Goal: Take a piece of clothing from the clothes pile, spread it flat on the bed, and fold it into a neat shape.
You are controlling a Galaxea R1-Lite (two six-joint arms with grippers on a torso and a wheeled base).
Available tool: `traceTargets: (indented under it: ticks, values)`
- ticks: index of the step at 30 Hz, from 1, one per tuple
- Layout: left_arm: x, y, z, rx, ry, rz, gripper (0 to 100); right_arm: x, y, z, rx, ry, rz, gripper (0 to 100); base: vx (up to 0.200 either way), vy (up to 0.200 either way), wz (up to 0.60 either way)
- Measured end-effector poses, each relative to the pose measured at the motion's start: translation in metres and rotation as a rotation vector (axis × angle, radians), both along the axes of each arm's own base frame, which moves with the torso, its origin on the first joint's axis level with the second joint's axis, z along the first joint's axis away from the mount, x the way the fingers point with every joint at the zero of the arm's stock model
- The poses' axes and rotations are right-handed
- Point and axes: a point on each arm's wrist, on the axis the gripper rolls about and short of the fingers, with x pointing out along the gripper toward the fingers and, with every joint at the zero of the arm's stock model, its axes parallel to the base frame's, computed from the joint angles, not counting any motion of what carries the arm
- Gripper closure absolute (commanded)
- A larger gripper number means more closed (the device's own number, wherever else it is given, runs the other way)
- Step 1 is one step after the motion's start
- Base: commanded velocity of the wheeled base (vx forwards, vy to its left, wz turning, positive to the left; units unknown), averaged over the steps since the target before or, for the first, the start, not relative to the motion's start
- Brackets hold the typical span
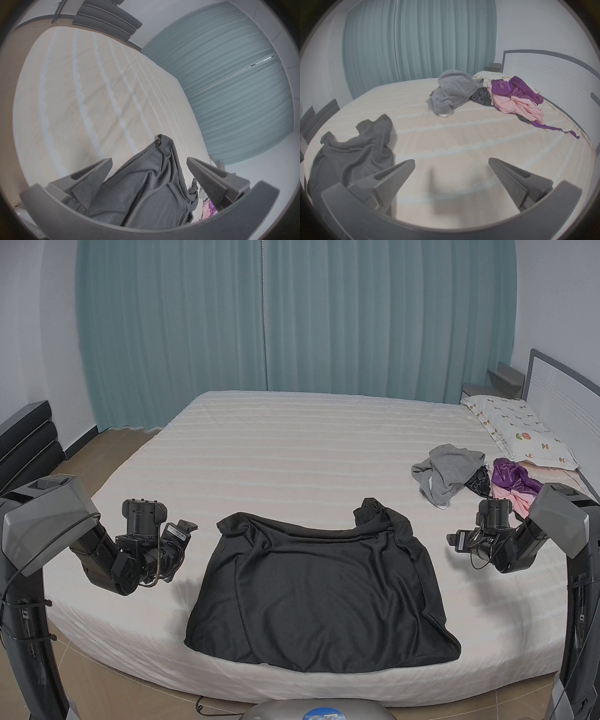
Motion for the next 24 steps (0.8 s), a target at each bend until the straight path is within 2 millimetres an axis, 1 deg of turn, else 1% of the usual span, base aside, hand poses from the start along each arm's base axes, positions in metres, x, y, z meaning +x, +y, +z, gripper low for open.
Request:
traceTargets:
  ticks: [3,6,9,11,13,16,20,24]
  values:
    - [0.0,0.0,0.0,0.0,0.0,0.001,0,-0.001,0.004,0.006,0.031,-0.017,0.023,0,0.0,0.0,0.0]
    - [0.0,0.0,0.0,0.0,0.0,0.001,0,-0.001,0.016,0.012,0.066,-0.032,0.054,0,0.0,0.0,0.0]
    - [0.0,0.001,0.0,0.0,0.0,0.002,0,-0.002,0.035,0.015,0.094,-0.041,0.092,0,0.0,0.0,0.0]
    - [0.0,0.001,-0.001,0.0,0.002,0.002,0,-0.003,0.051,0.016,0.108,-0.041,0.123,0,0.0,0.0,0.0]
    - [0.0,0.001,-0.002,0.0,0.005,0.002,0,-0.005,0.069,0.015,0.115,-0.037,0.161,0,0.0,0.0,0.0]
    - [0.0,0.001,-0.003,0.001,0.009,0.003,0,-0.007,0.088,0.01,0.111,-0.027,0.206,0,0.0,0.0,0.0]
    - [0.001,0.002,-0.005,0.001,0.013,0.005,0,-0.009,0.099,0.0,0.072,-0.006,0.25,0,0.0,0.0,0.0]
    - [0.002,0.004,-0.008,-0.008,0.019,-0.001,0,-0.008,0.1,-0.011,0.031,0.013,0.267,0,0.0,0.0,0.0]
